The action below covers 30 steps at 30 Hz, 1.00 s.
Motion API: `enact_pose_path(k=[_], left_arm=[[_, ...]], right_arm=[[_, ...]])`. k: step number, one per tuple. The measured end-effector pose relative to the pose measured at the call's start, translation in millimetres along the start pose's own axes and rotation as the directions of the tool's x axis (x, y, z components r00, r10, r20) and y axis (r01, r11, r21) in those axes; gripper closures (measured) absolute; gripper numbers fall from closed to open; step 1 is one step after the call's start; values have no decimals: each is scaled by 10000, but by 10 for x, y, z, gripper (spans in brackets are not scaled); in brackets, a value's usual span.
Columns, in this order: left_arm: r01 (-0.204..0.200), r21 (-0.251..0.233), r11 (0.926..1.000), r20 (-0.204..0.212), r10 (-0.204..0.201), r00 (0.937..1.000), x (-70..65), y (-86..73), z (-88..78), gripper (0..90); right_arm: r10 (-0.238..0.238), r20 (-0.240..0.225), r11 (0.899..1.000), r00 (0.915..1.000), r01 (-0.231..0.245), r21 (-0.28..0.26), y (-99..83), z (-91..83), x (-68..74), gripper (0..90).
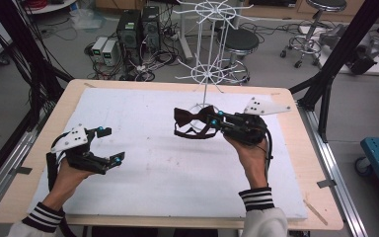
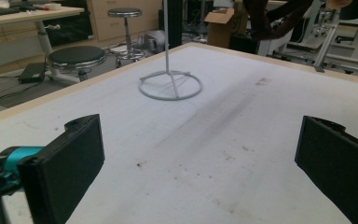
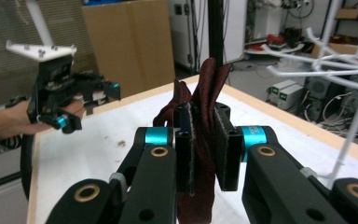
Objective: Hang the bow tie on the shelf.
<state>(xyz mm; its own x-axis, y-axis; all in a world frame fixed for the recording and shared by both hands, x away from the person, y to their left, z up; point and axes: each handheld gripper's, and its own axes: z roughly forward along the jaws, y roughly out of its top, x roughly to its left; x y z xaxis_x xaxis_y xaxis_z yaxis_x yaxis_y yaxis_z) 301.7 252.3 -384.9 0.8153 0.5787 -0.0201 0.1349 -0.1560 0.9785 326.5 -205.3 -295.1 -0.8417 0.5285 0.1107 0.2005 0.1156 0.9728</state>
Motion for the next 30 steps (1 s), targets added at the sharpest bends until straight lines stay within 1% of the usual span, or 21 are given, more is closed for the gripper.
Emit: enact_pose_path(k=[2,4,7,8,10,11,13,17,20,24,30], left_arm=[[19,-22,10000,-100,-20,9999,9,-33,-29,18],[21,-219,9998,-175,-25,9998,9,-67,-54,18],[-64,-356,9993,-297,53,9995,7,-132,-92,18],[-64,-340,9994,-304,54,9995,7,-146,-100,18],[-50,-282,9996,-416,39,9991,2,-176,-115,18],[-44,-398,9992,-457,25,9990,-1,-193,-131,17],[-87,-553,9984,-565,56,9984,-3,-225,-153,17],[6,-488,9988,-647,-38,9979,10,-302,-183,17],[-2,-457,9990,-719,-31,9974,10,-326,-194,18],[-50,-518,9986,-670,15,9978,3,-330,-202,18],[7,-509,9987,-646,-40,9979,11,-343,-201,18]], right_arm=[[45,149,9999,9999,-43,-140,16,-39,-19,812],[77,271,9995,9996,-68,-321,31,-72,-36,812],[95,395,9989,9992,-77,-470,54,-98,-51,812],[90,480,9986,9988,-64,-528,64,-98,-55,812],[97,495,9982,9987,-67,-604,80,-90,-63,812],[88,583,9979,9983,-50,-649,89,-85,-65,812],[88,582,9975,9983,-47,-700,110,-69,-75,812],[110,670,9968,9977,-56,-801,148,-37,-100,811],[179,705,9959,9973,-115,-900,164,-6,-125,812],[142,843,9953,9963,-60,-967,171,19,-147,811],[319,979,9933,9947,-207,-1135,175,-28,-204,811]])
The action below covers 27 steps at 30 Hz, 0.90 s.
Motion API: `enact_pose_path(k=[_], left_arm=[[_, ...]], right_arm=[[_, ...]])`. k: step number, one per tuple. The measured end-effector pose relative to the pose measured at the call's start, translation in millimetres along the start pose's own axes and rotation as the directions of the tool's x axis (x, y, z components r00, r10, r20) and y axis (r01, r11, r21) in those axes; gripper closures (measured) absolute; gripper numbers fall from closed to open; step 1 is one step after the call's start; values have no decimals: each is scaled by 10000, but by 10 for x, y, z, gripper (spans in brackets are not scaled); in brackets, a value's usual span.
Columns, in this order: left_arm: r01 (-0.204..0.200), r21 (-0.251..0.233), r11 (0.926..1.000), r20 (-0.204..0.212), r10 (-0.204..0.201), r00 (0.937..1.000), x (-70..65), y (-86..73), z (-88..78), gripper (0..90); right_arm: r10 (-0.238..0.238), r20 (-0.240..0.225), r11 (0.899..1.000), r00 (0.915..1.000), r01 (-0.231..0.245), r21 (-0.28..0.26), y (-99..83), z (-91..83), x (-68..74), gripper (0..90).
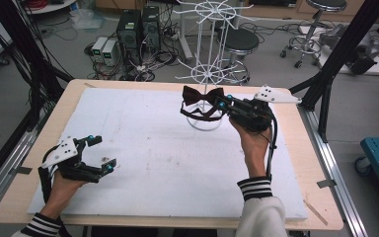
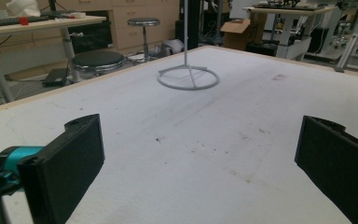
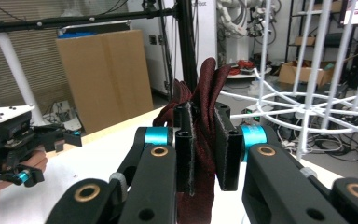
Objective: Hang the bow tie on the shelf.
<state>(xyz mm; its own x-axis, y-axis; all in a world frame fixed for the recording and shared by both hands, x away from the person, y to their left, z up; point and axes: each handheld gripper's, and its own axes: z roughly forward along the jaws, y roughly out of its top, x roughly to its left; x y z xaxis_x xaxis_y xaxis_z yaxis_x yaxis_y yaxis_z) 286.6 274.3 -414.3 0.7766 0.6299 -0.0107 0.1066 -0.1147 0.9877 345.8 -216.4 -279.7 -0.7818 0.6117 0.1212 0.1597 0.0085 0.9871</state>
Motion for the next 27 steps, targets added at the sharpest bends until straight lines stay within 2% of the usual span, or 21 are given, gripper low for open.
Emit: enact_pose_path(k=[12,27], left_arm=[[78,-186,9998,-32,-79,10000,11,-41,-32,18],[140,-265,9996,-85,-142,9999,20,-56,-52,18]], right_arm=[[-143,218,9998,9997,146,-119,134,147,-18,812],[-595,985,9969,9934,542,562,170,374,-89,812]])
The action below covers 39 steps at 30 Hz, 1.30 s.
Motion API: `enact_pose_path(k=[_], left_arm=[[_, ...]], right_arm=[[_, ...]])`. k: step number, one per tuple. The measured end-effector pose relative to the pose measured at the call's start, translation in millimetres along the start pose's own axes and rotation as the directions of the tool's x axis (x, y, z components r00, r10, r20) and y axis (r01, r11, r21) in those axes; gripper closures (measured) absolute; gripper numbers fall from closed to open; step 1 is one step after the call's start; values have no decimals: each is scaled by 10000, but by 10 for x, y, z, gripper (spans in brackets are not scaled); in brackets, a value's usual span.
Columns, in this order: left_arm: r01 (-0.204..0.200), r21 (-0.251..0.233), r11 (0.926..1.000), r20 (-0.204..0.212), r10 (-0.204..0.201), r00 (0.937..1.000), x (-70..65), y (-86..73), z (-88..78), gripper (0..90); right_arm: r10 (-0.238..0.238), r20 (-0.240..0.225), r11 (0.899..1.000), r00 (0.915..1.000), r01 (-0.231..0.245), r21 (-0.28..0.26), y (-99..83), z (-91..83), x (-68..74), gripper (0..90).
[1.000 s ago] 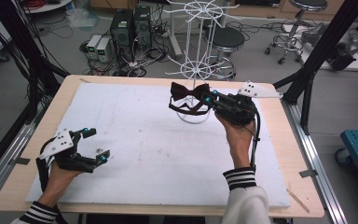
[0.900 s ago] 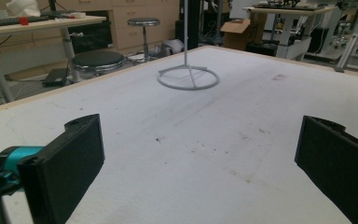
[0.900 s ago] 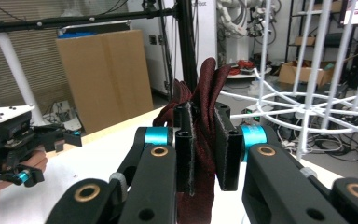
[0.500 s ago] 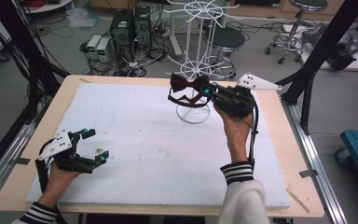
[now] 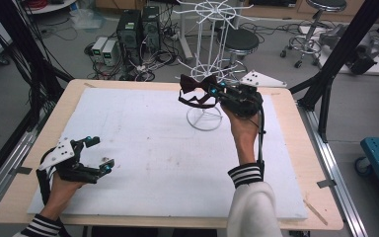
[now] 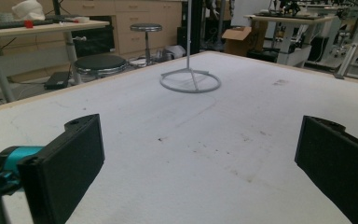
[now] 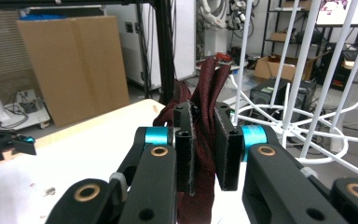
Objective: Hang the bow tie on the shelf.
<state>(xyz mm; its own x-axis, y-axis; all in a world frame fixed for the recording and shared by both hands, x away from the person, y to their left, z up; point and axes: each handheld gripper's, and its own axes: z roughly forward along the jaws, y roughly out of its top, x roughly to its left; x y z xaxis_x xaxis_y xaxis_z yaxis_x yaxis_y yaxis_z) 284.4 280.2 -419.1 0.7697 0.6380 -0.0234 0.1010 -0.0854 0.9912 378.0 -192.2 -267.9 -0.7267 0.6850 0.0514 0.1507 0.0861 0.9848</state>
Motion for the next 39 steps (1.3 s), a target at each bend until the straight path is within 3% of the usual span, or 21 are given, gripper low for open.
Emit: enact_pose_path(k=[10,19,39], left_arm=[[50,23,10000,44,-50,10000,5,-7,1,18],[41,4,10000,61,-41,10000,10,-9,-11,18],[11,-185,9998,5,-11,10000,16,-58,-63,18]], right_arm=[[-392,625,9980,9973,360,510,0,98,-23,811],[-726,878,9923,9935,631,1069,53,190,1,811],[-1048,1219,9871,9870,884,1333,31,302,-52,796]])
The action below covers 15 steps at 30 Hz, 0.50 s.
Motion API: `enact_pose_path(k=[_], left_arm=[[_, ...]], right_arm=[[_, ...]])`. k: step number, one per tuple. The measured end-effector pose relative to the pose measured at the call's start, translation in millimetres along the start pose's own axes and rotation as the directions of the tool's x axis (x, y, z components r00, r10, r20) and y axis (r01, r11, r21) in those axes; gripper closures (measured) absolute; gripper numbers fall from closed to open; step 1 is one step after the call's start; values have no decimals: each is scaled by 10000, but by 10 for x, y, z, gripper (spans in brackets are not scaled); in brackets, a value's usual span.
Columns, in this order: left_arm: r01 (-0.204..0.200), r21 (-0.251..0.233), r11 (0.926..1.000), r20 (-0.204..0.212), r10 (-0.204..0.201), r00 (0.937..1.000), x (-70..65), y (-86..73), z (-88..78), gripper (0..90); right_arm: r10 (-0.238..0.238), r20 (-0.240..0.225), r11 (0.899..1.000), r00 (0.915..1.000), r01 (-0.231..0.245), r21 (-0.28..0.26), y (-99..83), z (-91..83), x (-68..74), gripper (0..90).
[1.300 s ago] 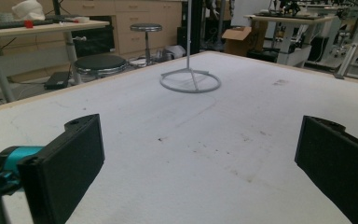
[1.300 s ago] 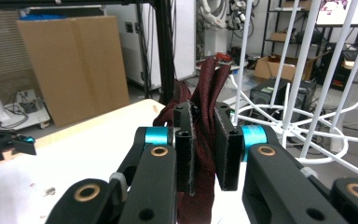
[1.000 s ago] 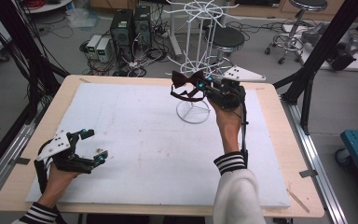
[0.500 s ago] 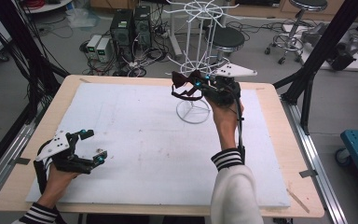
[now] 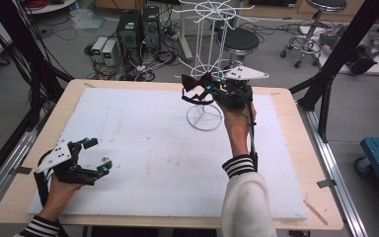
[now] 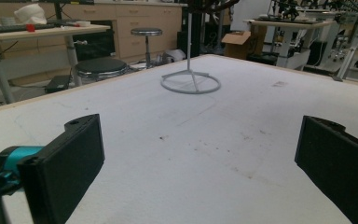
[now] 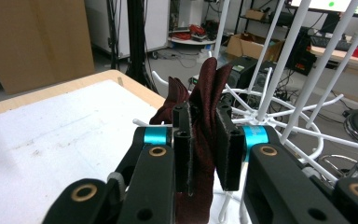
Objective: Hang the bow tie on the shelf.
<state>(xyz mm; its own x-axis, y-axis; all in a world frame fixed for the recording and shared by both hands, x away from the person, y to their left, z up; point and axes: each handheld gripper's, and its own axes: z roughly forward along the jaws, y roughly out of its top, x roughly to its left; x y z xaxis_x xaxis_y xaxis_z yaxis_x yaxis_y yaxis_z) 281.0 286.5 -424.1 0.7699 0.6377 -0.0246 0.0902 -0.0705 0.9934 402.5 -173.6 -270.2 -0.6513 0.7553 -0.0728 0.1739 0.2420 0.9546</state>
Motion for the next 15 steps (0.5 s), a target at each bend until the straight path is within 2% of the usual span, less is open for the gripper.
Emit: enact_pose_path(k=[5,15], left_arm=[[-4,7,10000,0,4,10000,-1,-2,-1,18],[-11,25,10000,16,11,10000,-2,-5,1,18]], right_arm=[[-70,74,10000,9999,70,-70,-2,16,-4,779],[-84,382,9998,9992,91,-199,-1,12,-4,659]])
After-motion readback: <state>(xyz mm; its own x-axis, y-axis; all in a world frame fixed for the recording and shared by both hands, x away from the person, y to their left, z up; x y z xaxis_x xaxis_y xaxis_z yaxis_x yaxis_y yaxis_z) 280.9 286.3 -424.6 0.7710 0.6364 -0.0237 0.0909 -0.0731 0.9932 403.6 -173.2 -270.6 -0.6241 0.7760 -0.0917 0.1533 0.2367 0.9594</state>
